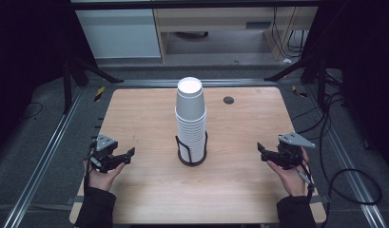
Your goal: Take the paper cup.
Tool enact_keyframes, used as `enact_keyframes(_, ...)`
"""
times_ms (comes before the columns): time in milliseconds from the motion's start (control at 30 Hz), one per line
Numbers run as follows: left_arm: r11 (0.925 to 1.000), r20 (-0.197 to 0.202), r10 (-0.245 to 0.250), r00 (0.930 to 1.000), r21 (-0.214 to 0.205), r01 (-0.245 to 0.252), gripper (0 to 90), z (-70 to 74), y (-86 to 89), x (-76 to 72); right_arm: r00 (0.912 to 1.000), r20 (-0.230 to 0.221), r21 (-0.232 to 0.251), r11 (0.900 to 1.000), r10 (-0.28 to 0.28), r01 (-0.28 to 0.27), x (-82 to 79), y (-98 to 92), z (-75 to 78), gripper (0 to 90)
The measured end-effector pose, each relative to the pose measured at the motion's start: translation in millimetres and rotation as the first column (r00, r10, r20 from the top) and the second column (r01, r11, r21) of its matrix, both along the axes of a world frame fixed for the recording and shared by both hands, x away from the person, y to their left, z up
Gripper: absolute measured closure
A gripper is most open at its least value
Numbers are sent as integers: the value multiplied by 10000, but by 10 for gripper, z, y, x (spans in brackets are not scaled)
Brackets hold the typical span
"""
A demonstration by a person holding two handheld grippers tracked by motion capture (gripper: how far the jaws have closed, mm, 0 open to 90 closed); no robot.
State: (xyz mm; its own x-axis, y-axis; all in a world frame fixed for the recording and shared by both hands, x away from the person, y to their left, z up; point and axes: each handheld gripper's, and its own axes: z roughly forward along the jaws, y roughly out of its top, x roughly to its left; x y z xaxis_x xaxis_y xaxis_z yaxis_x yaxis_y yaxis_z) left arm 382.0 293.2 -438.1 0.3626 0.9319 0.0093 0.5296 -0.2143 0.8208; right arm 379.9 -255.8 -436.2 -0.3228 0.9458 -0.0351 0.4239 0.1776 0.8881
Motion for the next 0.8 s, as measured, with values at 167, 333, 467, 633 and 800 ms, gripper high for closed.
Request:
enact_keyframes(167,9995,157,-252,9996,-207,256,226,-12,-9,6,9995,109,434,9987,281,-285,-22,20,41,150)
enact_keyframes(333,9983,165,-403,9991,-405,409,205,11,-7,18,9962,507,608,9954,713,-743,-37,119,195,152)
enact_keyframes(467,9983,191,-387,9991,-440,395,204,13,0,15,9912,840,852,9904,1019,-1090,-39,182,334,152)
enact_keyframes(633,9984,182,-371,9991,-430,379,199,11,-3,22,9832,1139,1143,9812,1427,-1556,-7,291,538,139)
enact_keyframes(800,9988,115,-399,9991,-272,402,194,-1,-17,28,9703,1480,1129,9714,1915,-2089,32,478,813,127)
